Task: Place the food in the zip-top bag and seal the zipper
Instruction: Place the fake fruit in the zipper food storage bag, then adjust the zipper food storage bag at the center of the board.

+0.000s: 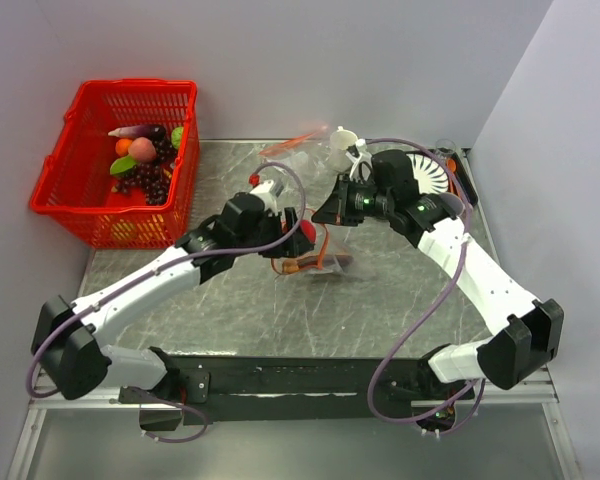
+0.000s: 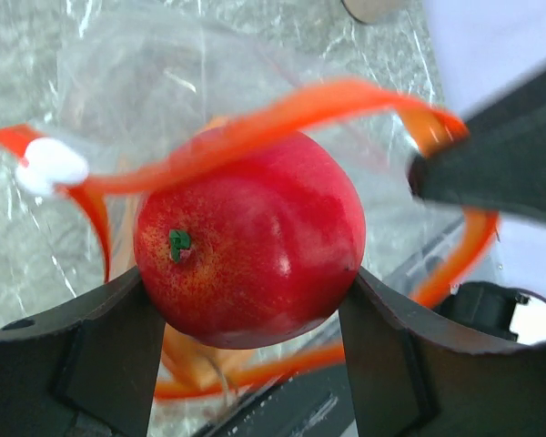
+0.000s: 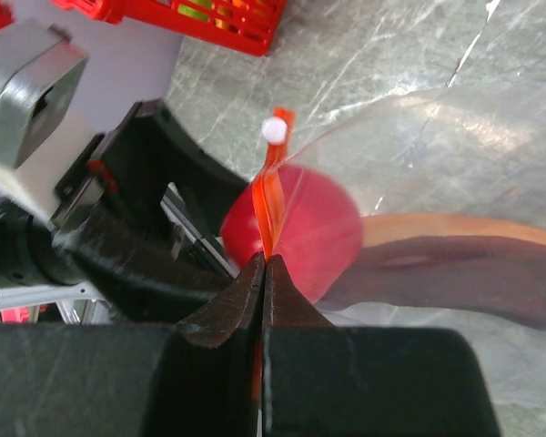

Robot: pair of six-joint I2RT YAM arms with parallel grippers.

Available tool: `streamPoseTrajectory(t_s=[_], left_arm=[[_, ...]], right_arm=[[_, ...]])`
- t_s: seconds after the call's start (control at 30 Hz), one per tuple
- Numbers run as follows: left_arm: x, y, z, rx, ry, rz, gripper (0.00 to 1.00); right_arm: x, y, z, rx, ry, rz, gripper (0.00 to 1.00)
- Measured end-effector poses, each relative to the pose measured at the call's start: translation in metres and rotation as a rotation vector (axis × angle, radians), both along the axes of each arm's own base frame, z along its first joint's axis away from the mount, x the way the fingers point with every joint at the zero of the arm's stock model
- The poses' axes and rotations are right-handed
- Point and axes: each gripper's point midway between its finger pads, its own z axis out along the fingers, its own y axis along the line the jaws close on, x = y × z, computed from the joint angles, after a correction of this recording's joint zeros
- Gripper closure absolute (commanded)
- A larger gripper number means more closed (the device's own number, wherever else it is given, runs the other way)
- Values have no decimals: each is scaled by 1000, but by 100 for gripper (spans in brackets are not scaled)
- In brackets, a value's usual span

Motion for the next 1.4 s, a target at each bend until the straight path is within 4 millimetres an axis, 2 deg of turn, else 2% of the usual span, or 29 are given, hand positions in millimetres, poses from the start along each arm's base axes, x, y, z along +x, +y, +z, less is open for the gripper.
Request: streamPoseTrajectory(t_s=[0.03, 0.07, 0.33, 0.43, 0.6, 0.8, 0.93, 1.1, 1.13, 1.23, 1.27, 1.3, 1.4], left_arm=[[4, -3, 2, 5, -3, -1, 3], [6, -4, 2, 14, -6, -4, 1], [10, -10, 4, 38, 12, -17, 1], [8, -8, 9, 45, 23, -19, 7], [1, -2, 29, 44, 23, -20, 14], [-8, 28, 53, 44, -55, 50, 26], [-1, 39, 45, 91, -84, 100, 28], [14, 36, 14, 165, -77, 114, 30], [18, 34, 6, 182, -72, 112, 33], [30, 28, -16, 232, -59, 120, 77], [33, 28, -23, 249, -51, 128, 99], [38, 28, -31, 276, -46, 134, 99], [49, 24, -46, 320, -33, 148, 99]], right_arm=[[-1, -1, 2, 3, -6, -1, 100], [-1, -2, 4, 5, -10, -3, 100], [-1, -7, 6, 5, -14, -18, 100], [3, -11, 5, -1, -14, -38, 100], [7, -17, 1, -5, -11, -64, 100], [6, -18, 0, -2, -5, -63, 100], [4, -16, 1, 5, -2, -51, 100], [2, -14, 2, 18, 7, -39, 100], [1, -14, 2, 21, 9, -37, 100], [-1, -13, 3, 30, 18, -30, 100], [-1, -12, 3, 32, 20, -26, 100], [-2, -12, 4, 34, 21, -23, 100], [-4, -12, 2, 35, 29, -15, 61]])
